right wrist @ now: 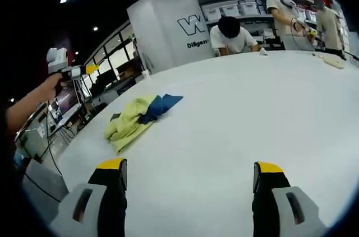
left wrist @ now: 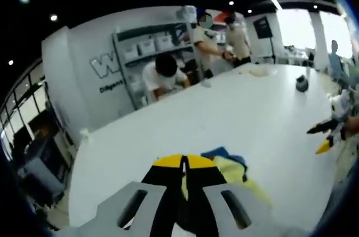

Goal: Fold the garment on the visible template until the final outline fits inside the template.

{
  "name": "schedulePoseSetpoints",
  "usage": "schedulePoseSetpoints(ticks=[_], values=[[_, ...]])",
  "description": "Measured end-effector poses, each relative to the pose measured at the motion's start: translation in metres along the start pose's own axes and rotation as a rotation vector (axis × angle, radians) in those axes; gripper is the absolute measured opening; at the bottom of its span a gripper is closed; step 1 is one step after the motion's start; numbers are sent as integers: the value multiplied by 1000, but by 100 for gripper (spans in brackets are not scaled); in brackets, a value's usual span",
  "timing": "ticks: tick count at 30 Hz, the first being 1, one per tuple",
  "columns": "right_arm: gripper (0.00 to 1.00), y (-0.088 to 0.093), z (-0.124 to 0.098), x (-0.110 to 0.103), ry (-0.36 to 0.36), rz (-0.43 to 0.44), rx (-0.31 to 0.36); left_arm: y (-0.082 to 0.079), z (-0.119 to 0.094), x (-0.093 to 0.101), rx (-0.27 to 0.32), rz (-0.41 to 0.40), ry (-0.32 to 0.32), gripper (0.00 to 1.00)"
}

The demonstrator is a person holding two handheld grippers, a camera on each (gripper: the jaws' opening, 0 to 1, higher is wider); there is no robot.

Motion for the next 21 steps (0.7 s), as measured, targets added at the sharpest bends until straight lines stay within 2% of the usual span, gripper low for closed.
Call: schedulePoseSetpoints(ticks=[1,3,4,6,8,11,15,21], values=[[93,0,2,2,-2,-1,1,19,5,4,-44,-22,3,1],[93,0,1,-1,-3,-2,-1,41,13,2,-106,-46,8,2],[93,0,0,0,-3,-2,-1,59,20,3,-135,-52,10,4],[93,1,0,1,-2,-1,-2,76,26,4,-181,-78,10,13],[93,2,-3,4,10,6,-5,107,43,2,-251,-80,3,15],[93,3,-5,9,23,15,-9,119,53,2,-269,-95,8,14],[93,4,-5,12,38,24,-16,130,70,3,-296,-117,7,24],[93,5,1,22,55,37,-21,148,93,-6,-347,-140,-14,23]])
Point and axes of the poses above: the point that each gripper's makers call its tool centre point, and the gripper's own axes: z roughly forward along the fingers, x roughly to its right, y roughly out of its underside, the point moved 4 cm from there along -z, roughly backward along the fingers, and after that the axes turned 4 degrees about -y, right-handed, at the moved point
